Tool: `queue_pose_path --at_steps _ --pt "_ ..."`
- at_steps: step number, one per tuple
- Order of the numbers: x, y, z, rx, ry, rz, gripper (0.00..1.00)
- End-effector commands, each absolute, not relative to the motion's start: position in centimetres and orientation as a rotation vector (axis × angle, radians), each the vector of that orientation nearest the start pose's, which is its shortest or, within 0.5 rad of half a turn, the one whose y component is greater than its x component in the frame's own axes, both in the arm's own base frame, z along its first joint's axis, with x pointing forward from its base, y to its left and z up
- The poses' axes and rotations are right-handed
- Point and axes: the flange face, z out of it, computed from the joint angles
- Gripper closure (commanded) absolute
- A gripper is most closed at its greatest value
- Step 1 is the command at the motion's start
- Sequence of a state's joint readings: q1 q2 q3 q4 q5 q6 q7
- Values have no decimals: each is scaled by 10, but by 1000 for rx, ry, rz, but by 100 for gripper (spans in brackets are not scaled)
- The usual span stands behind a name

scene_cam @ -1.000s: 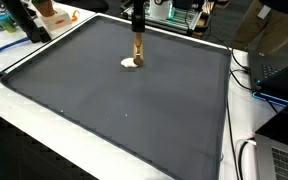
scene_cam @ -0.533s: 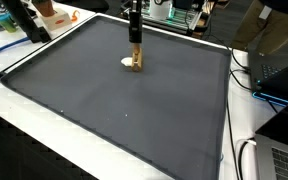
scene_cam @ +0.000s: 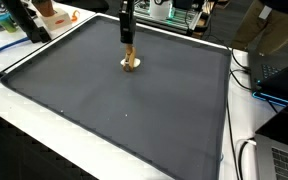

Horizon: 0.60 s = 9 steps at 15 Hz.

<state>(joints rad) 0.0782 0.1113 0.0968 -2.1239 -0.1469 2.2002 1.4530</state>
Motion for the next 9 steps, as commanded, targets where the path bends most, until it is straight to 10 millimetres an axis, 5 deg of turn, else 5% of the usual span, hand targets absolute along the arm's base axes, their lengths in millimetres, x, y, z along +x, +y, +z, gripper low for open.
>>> queue_pose_path --at_steps 1,9 --pt "556 78 335 -2690 1892 -89 77" --pt "564 69 330 -2669 1964 -139 77"
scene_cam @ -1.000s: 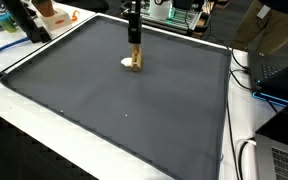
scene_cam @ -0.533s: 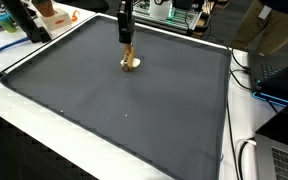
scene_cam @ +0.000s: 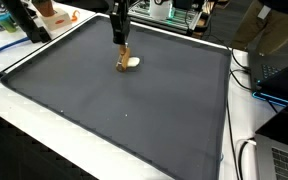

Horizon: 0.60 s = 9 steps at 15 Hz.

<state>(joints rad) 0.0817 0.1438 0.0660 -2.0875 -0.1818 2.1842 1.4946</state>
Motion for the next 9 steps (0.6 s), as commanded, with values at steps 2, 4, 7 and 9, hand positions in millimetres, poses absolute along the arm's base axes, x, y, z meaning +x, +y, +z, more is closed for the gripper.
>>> queue_pose_path --at_steps 2,4,7,9 --pt "567 66 327 -2674 1986 -164 77" --pt "563 64 328 -2685 1984 -142 77" --pt "541 69 374 -2652 1907 -251 77" --pt "525 77 391 -2657 1853 -272 77"
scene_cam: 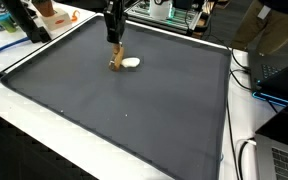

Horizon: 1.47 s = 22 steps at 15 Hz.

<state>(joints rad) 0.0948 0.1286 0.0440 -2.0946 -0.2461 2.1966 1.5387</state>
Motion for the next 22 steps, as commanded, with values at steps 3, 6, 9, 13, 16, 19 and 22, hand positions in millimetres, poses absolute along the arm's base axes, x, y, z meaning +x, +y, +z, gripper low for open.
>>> queue_pose_path --at_steps 3,6,9,13,16,19,22 --pt "512 86 397 -2678 1827 -255 77" --pt "510 91 380 -2694 1803 -254 77" --pt "516 90 358 -2698 1800 -244 77" --pt "520 92 337 -2738 1796 -133 77" --pt "515 96 335 -2791 1739 -19 77" --pt "514 99 331 -2825 1684 49 77" --pt "518 101 325 -2844 1662 84 77"
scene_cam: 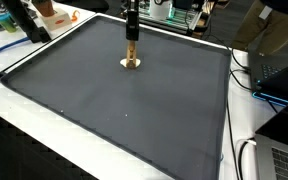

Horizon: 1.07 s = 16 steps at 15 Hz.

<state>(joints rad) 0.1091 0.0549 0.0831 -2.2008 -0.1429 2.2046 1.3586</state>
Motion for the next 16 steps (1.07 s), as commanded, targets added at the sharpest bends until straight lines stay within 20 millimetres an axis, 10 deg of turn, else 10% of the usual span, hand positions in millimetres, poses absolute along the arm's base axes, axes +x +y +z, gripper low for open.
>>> queue_pose_path --at_steps 1,16 --pt "519 101 324 -2852 1660 90 77" --pt "531 108 331 -2828 1636 333 77"
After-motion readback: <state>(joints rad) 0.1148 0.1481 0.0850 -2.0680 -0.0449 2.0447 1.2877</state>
